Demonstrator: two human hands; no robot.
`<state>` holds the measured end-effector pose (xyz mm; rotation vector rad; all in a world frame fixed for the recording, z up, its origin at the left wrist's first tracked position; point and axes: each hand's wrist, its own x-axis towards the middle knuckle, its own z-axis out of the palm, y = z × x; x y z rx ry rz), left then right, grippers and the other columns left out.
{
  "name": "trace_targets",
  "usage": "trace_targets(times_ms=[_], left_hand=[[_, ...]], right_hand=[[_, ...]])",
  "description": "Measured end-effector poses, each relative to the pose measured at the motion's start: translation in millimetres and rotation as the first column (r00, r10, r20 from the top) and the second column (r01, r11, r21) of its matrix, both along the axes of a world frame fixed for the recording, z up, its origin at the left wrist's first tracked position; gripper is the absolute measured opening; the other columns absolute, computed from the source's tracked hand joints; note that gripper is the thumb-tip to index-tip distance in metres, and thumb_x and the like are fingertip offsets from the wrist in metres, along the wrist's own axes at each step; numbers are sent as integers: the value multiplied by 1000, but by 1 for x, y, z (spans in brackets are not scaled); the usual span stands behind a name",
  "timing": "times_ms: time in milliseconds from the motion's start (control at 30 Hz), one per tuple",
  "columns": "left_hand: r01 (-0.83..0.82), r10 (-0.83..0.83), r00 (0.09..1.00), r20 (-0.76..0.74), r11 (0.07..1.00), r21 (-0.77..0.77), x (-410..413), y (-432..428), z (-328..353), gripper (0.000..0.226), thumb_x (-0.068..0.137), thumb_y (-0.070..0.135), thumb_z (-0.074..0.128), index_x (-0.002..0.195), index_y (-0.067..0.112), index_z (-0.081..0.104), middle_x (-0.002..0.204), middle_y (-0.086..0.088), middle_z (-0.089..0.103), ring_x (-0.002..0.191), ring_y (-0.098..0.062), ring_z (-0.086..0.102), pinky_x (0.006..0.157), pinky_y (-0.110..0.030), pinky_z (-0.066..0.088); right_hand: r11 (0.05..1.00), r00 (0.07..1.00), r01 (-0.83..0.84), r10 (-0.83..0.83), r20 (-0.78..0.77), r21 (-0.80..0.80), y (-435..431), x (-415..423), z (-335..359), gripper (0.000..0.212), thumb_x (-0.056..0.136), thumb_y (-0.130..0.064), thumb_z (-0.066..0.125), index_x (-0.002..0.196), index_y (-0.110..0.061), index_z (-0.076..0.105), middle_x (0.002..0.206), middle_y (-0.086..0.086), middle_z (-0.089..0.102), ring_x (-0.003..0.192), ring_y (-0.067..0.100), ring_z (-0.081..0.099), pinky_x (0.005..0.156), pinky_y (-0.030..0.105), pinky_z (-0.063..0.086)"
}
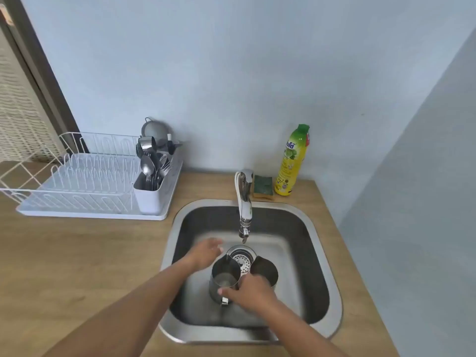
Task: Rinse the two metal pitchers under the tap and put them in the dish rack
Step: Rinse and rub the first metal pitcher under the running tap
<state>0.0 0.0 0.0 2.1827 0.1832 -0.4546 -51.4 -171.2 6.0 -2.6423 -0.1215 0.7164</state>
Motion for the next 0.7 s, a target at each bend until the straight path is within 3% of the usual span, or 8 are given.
trace_targets(times_ms=[67, 200, 300, 433, 533, 633, 700], left_hand=[[-20, 18, 999, -36, 999, -42, -5, -2, -5, 41, 101, 14, 49, 142, 8, 48, 145, -10, 52, 134, -22, 49, 101, -20, 34], [-53, 45, 995, -91, 996, -78, -12, -5, -18, 38, 101, 12, 47, 139, 12, 52, 140, -7, 56, 125, -20, 55, 103, -25, 42], [-66, 55, 994, -89, 990, -121, -16, -10, -19, 36, 102, 7, 44, 136, 11, 54, 127, 1, 59, 107, -12, 56, 71, -12, 46], [-108, 99, 993, -70, 986, -131, -17, -11, -25, 36, 102, 8, 45, 136, 14, 56, 122, -7, 65, 89, -9, 58, 63, -12, 43], [-135, 125, 989, -77, 979, -149, -18, -10, -29, 37, 101, 4, 44, 135, 13, 55, 104, -7, 63, 64, -3, 51, 44, -5, 37], [-139, 125, 987, -98, 978, -154, -20, -8, -28, 42, 99, 1, 45, 137, 14, 54, 104, -14, 64, 64, -2, 48, 43, -7, 35], [-152, 134, 984, -115, 975, -164, -22, -5, -28, 43, 98, 4, 46, 138, 17, 53, 99, -8, 63, 66, -8, 50, 47, -13, 36]], right_hand=[[999, 1000, -14, 13, -22, -41, 7, -5, -9, 59, 66, -76, 56, 84, -20, 59, 107, 9, 71, 106, 28, 65, 81, 35, 49], [993, 999, -42, 41, -7, -107, 10, -10, -21, 72, 69, -76, 54, 107, -16, 66, 115, 8, 70, 109, 29, 64, 89, 37, 50], [988, 998, -56, 57, 7, -145, 10, -11, -30, 67, 75, -68, 54, 116, -16, 64, 119, 7, 67, 113, 28, 62, 92, 37, 49], [992, 1000, -30, 30, -4, -125, 10, -11, -34, 51, 82, -50, 52, 116, -15, 64, 122, 9, 67, 115, 30, 61, 92, 35, 47], [997, 998, 25, -29, -51, -68, 10, -10, -35, 37, 84, -35, 50, 111, -13, 64, 122, 11, 66, 115, 32, 60, 87, 34, 47], [995, 989, 99, -97, -112, 20, 6, -7, -40, 12, 87, -30, 53, 80, -21, 56, 112, 9, 67, 110, 30, 62, 76, 30, 41], [981, 981, 157, -141, -135, 114, 1, -4, -47, 28, 90, -30, 55, 66, -22, 43, 93, 5, 62, 97, 26, 61, 71, 27, 37]])
